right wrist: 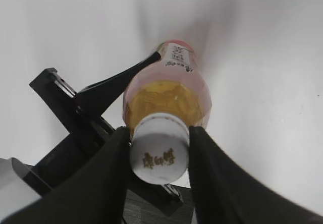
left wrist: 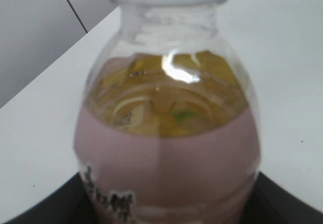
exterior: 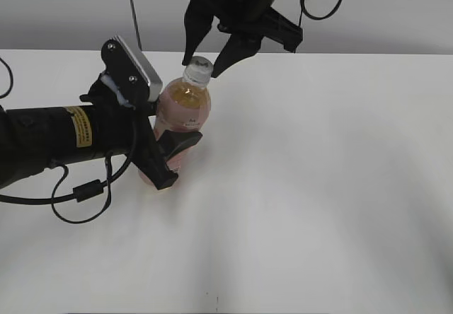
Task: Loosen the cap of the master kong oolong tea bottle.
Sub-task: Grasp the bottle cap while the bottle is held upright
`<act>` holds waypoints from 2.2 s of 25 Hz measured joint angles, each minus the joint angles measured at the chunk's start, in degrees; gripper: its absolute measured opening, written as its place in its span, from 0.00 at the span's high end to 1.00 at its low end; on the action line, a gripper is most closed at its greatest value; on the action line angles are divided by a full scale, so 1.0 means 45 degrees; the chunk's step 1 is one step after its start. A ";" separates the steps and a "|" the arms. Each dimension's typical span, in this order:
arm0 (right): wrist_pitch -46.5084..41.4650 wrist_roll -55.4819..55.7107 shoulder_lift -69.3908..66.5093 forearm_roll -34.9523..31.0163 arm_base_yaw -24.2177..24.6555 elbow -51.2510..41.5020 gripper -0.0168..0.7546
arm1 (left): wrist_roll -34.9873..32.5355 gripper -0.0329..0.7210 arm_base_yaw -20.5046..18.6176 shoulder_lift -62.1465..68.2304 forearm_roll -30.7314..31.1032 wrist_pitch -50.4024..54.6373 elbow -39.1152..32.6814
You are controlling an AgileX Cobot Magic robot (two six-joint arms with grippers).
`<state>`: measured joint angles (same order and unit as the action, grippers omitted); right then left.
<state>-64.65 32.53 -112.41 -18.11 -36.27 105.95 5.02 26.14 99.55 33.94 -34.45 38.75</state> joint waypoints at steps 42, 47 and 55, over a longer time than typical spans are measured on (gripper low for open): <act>0.0119 -2.9896 0.0000 -0.0548 0.0000 0.0000 0.63 | -0.0039 0.42 -0.0013 0.0000 -0.0093 0.0055 0.0000; 0.0109 -2.9813 0.0000 -0.0947 0.0000 0.0000 0.63 | -0.0039 0.42 -0.0013 0.0000 -0.0093 0.0043 0.0000; 0.0090 -2.7838 0.0000 -0.1138 0.0000 0.0000 0.63 | -0.0039 0.42 -0.0013 0.0000 -0.0081 0.0001 0.0000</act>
<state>-64.25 -92.74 -112.41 -23.23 -36.27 105.95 4.85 26.08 99.55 33.58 -34.44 38.75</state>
